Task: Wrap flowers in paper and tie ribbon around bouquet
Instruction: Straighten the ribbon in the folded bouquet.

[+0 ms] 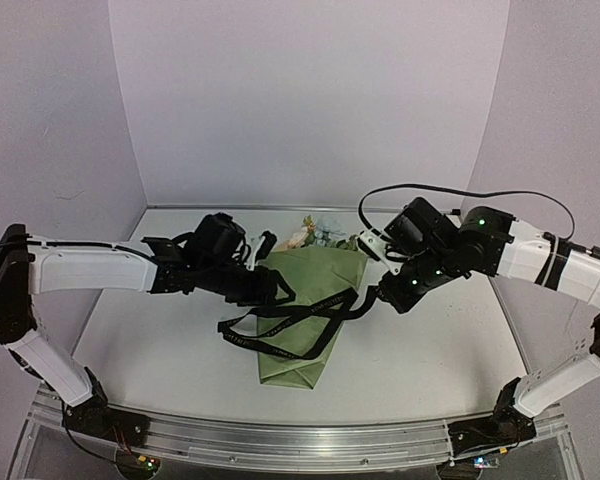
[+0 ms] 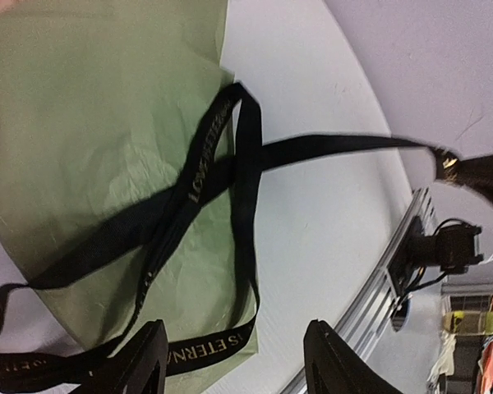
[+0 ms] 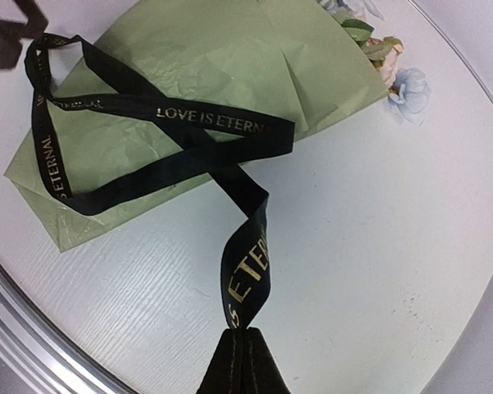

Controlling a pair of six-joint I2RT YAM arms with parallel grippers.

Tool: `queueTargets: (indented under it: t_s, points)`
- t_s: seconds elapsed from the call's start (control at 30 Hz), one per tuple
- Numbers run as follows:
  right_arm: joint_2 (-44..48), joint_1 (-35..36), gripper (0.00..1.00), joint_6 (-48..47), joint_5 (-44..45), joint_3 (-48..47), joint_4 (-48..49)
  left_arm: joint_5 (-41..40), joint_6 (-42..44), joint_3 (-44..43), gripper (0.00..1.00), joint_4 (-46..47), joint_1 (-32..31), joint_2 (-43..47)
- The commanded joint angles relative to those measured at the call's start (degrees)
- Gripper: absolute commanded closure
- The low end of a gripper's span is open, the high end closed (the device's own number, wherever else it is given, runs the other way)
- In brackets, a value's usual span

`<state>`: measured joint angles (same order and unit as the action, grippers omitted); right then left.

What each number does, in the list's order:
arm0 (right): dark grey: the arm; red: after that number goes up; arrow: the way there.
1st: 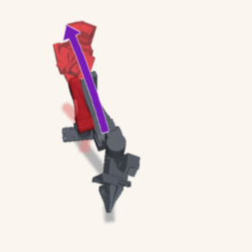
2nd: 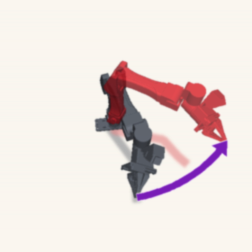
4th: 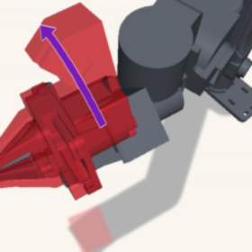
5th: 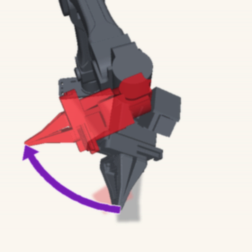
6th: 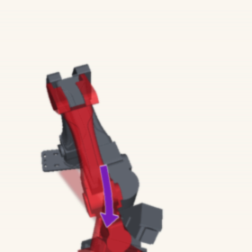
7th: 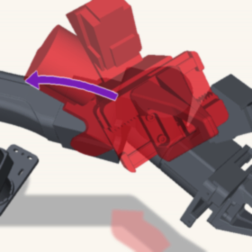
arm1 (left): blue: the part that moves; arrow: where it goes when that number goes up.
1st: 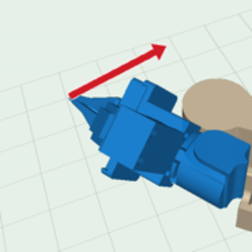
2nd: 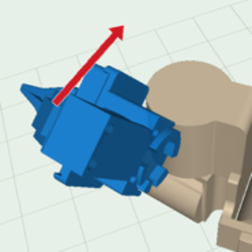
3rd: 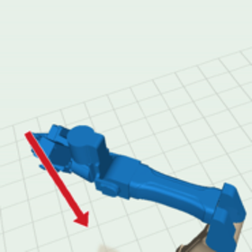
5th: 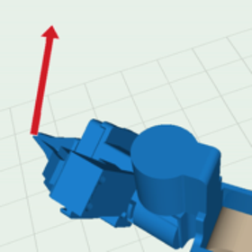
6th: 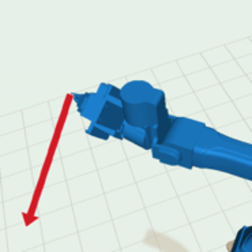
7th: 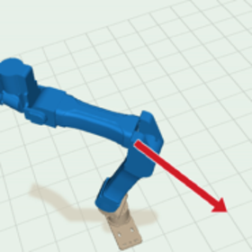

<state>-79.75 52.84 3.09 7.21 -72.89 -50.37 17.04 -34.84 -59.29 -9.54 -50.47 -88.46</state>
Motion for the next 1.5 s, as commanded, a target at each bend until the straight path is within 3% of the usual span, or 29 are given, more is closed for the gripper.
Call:
queueTargets:
  t_s: [0.0,0.27,0.63,0.83,0.93,1.07,1.2,1.47]
  points:
    - [3.29,-0.93,1.0,2.18,1.57,0.56,-2.36,-3.82,6.79,-5.61,0.41,-6.05,-6.65,-6.95]
    - [3.91,-0.89,1.0,3.4,0.6,1.87,-2.45,-8.53,10.71,-18.17,0.42,-12.81,-12.33,-20.05]
    - [5.14,-1.04,1.0,3.08,0.79,3.14,-2.28,-12.23,11.72,-24.42,0.45,-17.75,-15.04,-26.2]
    - [5.77,-1.24,1.0,3.1,0.97,3.86,-2.2,-12.39,11.23,-24.26,0.61,-17.91,-15.52,-26.64]
    - [6.29,-1.46,1.0,2.97,1.21,4.36,-2.19,-12.52,10.5,-22.8,0.79,-16.56,-15.52,-25.48]
    - [7.4,-1.95,1.0,2.86,1.56,4.9,-2.2,-15.41,8.39,-18.36,0.99,-13.49,-15.36,-20.89]
    - [8.8,-2.59,1.0,2.67,2.0,4.86,-2.33,-24.44,4.29,-11.41,1.0,-10.2,-12.26,-10.62]
    - [10.0,-3.64,1.0,0.29,3.01,0.76,-4.67,-40.06,-1.25,-0.86,1.0,-8.24,4.0,17.88]
